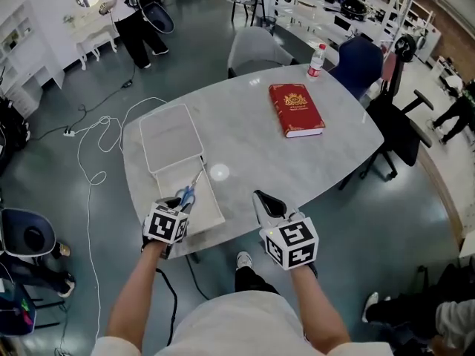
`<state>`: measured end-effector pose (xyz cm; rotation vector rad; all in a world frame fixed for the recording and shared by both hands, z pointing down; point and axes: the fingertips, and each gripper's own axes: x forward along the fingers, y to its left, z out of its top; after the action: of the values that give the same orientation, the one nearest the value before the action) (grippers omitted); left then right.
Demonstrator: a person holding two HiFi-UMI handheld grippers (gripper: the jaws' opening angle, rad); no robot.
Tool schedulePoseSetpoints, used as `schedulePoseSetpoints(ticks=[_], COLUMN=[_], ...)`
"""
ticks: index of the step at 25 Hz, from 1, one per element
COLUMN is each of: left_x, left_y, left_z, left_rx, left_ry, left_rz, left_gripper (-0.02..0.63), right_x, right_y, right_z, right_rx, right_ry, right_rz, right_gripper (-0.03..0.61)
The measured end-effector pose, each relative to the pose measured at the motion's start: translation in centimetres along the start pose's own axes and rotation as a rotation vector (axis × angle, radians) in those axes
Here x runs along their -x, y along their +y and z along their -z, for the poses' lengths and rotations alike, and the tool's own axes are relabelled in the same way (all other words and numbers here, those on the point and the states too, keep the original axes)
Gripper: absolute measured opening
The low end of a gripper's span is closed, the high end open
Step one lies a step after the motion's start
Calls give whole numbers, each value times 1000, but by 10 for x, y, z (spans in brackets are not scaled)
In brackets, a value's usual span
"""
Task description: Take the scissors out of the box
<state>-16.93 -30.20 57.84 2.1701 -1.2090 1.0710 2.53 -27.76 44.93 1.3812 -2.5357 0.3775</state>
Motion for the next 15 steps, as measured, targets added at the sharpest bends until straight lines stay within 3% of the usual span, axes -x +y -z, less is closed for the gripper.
schedulePoseSetpoints(ticks=[15], left_x=[-66], left_y=[26], left_z=[3], left_rx=[-22], left_ry=[286], left_rz=[-30], left_gripper=[103], right_x=[-58], right_y=[-60], right_z=[1], right_rx=[-42], right_ry=[47], right_rz=[-77], right_gripper=[5])
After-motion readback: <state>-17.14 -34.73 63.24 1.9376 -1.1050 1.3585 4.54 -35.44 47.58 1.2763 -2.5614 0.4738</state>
